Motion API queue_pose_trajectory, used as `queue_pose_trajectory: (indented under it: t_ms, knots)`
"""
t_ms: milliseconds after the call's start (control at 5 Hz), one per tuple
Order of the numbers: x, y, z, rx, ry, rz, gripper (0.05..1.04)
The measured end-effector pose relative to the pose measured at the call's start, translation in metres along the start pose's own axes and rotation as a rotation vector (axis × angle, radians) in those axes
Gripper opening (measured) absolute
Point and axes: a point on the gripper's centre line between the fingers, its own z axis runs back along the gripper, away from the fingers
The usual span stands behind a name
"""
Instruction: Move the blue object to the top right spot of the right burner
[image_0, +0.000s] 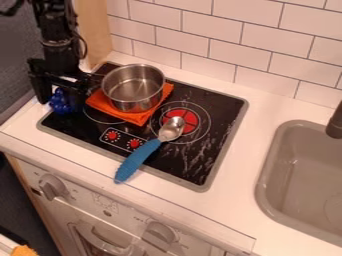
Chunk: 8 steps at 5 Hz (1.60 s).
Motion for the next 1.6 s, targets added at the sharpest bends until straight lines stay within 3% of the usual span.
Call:
queue_pose_trajectory:
  t_ms: [200,400,600,800,1000,1200,1600]
  knots:
    - [0.002,-0.002,0.000,-0.015,-0.012,0.016,0.756]
    - [-0.001,-0.006,0.003,-0.037,-0.020,0.011,0.754]
    - [-0.012,-0.008,0.046,-0.033,-0.102,0.039,0.754]
    - [-0.020,-0.033,0.096,-0.008,-0.203,0.038,0.754]
    - [-0.008,-0.083,0.112,-0.118,-0.270,-0.138,0.754]
    - [0.015,-0.139,0.107,-0.147,-0.262,-0.314,0.754]
    - [0.039,-0.242,0.098,-0.088,-0.240,-0.428,0.754]
